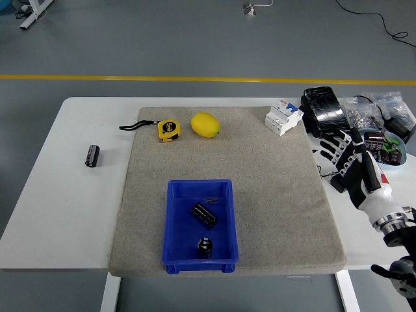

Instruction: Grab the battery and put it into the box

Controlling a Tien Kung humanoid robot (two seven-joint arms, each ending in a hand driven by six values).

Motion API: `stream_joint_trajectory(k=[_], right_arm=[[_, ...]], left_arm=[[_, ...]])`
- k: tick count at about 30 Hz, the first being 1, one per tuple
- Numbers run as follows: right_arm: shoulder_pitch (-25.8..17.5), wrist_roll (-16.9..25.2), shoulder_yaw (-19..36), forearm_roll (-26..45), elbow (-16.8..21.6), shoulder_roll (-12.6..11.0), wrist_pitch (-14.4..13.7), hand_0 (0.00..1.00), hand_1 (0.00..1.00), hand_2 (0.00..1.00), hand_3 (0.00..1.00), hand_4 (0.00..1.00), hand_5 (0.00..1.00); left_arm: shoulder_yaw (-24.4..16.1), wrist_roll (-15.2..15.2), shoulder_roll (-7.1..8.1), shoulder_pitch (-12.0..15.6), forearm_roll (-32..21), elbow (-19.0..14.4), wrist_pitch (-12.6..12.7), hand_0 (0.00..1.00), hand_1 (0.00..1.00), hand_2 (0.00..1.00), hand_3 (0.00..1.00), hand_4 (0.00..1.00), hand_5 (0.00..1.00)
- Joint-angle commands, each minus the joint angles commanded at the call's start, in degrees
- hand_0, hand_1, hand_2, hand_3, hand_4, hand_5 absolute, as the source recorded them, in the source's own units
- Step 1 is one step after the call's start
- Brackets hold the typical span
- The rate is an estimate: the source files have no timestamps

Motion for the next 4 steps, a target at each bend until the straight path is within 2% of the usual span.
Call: stream_joint_trajectory(k=[4], right_arm=[[-0.16, -0.07, 0.66, -0.06, 0.11, 0.21, -0.02, 0.905, 0.849, 0.850, 0.880, 0.998, 0.997]], left_arm=[[2.08, -0.99, 0.05, 1.12, -4.70, 0.34, 1.34, 0.732, 0.740, 0.754, 0.637, 0.660, 0.664]])
